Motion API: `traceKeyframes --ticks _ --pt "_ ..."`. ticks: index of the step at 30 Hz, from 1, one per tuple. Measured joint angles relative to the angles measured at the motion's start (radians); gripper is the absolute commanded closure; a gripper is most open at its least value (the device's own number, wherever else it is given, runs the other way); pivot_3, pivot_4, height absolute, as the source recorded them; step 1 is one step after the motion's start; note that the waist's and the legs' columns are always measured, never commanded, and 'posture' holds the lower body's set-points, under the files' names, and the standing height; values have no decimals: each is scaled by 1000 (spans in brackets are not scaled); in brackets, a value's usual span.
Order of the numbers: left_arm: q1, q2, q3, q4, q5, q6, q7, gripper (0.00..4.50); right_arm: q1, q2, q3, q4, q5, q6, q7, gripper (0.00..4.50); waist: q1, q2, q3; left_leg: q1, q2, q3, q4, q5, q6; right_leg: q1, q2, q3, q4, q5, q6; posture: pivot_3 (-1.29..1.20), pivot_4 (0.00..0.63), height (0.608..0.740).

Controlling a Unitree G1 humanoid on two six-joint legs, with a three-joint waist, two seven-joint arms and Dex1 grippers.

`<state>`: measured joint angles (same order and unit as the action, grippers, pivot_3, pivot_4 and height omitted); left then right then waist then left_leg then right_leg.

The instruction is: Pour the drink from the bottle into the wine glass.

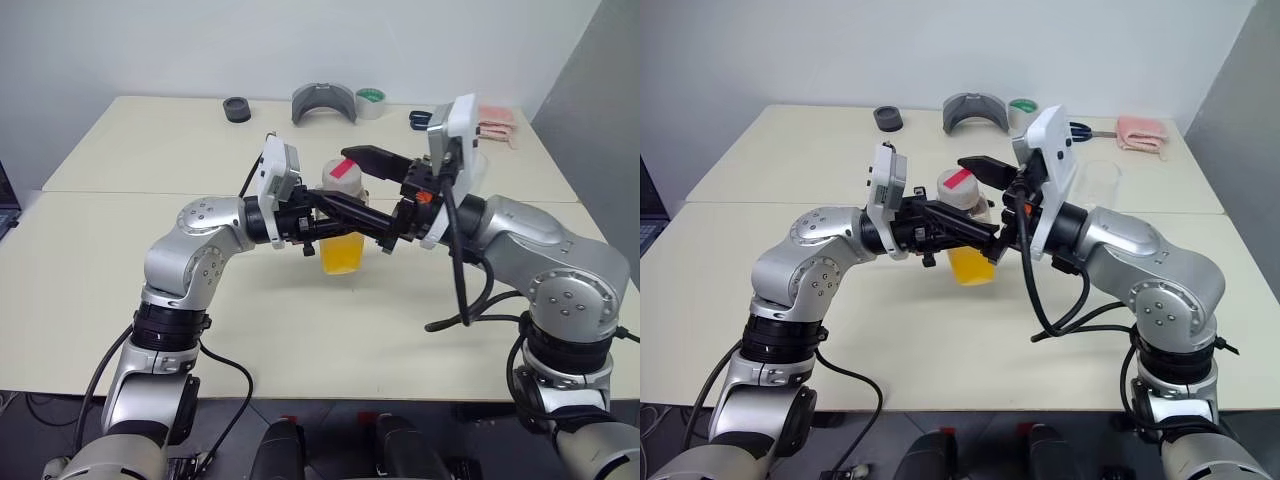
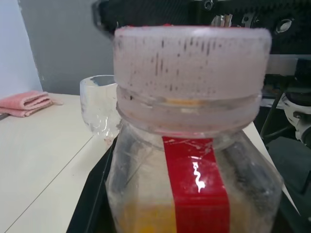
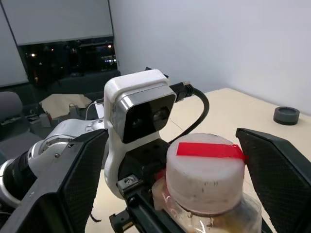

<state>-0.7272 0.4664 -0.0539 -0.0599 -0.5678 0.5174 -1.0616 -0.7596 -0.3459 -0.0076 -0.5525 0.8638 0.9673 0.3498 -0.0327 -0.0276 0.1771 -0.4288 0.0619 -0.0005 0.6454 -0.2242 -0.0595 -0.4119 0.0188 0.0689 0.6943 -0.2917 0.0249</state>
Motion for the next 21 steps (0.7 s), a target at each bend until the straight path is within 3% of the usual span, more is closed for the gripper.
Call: traceKeyframes --ticks 7,10,16,21 --pt "0 1 0 -8 -1 5 6 2675 -1 15 12 33 -44 -36 -4 14 0 0 0 0 0 0 0 0 0 0 0 0 0 0 0 0 150 740" --pt "0 3 0 -8 -2 14 6 2675 -1 23 14 38 -46 -40 -1 576 0 0 0 0 0 0 0 0 0 0 0 0 0 0 0 0 150 740" --pt "0 4 1 -9 -3 22 4 2675 -1 23 20 48 -54 -46 3 2583 0 0 0 0 0 0 0 0 0 0 0 0 0 0 0 0 150 740" --pt "-8 3 1 -9 -3 23 3 2675 -1 22 20 49 -56 -60 4 2656 0 0 0 0 0 0 0 0 0 0 0 0 0 0 0 0 150 740"
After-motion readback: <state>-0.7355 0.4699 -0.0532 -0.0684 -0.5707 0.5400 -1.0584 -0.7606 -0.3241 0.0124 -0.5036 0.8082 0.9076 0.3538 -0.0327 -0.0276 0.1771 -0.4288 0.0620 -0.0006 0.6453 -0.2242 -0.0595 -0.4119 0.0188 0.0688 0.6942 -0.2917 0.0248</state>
